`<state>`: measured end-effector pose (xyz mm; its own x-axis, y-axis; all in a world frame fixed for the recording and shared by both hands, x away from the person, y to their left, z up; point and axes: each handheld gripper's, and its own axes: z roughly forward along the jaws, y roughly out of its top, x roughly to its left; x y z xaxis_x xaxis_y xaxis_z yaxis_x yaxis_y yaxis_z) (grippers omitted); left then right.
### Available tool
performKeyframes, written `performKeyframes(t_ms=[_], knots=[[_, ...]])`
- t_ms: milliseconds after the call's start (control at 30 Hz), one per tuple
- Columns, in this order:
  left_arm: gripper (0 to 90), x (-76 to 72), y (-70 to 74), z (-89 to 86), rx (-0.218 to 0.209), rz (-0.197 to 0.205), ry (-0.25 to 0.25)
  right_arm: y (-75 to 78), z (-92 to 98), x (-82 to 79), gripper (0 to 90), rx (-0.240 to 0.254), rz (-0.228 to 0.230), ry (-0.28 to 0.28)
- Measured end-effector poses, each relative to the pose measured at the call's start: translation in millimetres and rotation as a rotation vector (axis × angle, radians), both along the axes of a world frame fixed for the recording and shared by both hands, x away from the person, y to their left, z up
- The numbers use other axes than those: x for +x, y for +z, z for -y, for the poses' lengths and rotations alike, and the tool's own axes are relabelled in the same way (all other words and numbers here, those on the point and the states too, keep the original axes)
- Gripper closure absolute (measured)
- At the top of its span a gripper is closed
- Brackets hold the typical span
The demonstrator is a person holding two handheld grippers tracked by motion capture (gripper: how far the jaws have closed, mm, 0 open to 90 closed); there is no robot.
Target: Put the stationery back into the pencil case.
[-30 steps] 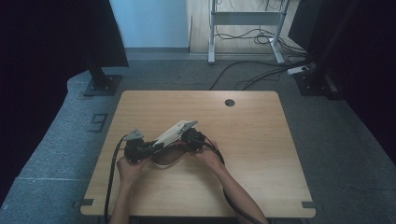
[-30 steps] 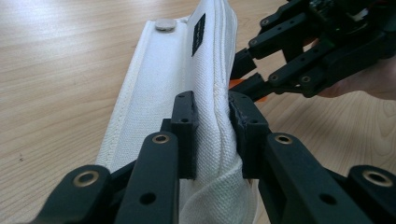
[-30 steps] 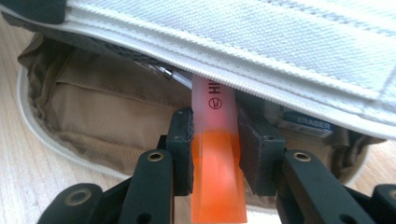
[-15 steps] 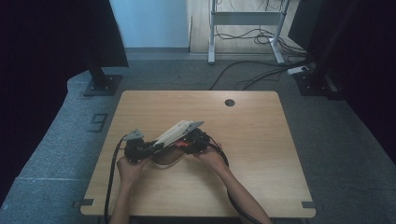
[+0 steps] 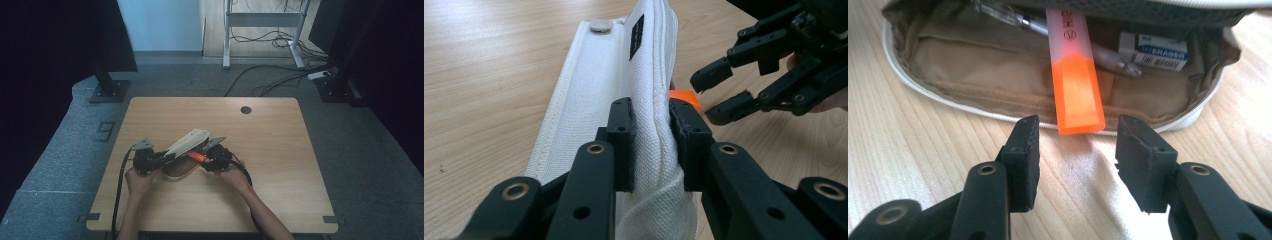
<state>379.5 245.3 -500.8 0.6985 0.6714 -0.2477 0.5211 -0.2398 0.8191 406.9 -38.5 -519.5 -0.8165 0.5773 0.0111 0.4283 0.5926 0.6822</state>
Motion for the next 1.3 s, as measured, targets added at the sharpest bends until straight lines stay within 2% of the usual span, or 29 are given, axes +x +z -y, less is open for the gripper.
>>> performKeyframes(t_ms=[233, 433, 767, 967, 1100, 1300], knots=[[73.2, 0.2, -0.1, -0.2, -0.001, 0.000, -0.001, -7.8, -2.4, -0.2, 57.7, -0.007, -0.030, -0.007], [73.3, 0.2, -0.2, -0.3, -0.001, -0.001, -0.003, -7.5, -4.3, 4.1, 64.4, -0.013, -0.026, -0.029], [73.3, 0.2, -0.4, -0.3, -0.003, -0.003, -0.003, -0.6, -1.5, 19.5, 65.1, -0.038, 0.007, -0.051], [73.3, 0.5, -0.6, -0.8, -0.005, -0.002, -0.003, -1.0, -1.8, 31.4, 63.7, -0.045, 0.002, -0.064], [73.3, 0.6, -0.8, -0.9, -0.007, -0.002, -0.004, -3.0, -1.9, 33.5, 63.4, -0.047, 0.005, -0.066], [73.2, 0.5, -0.8, -0.8, -0.005, -0.002, -0.004, -1.6, -2.4, 38.5, 67.9, -0.048, 0.007, -0.078]])
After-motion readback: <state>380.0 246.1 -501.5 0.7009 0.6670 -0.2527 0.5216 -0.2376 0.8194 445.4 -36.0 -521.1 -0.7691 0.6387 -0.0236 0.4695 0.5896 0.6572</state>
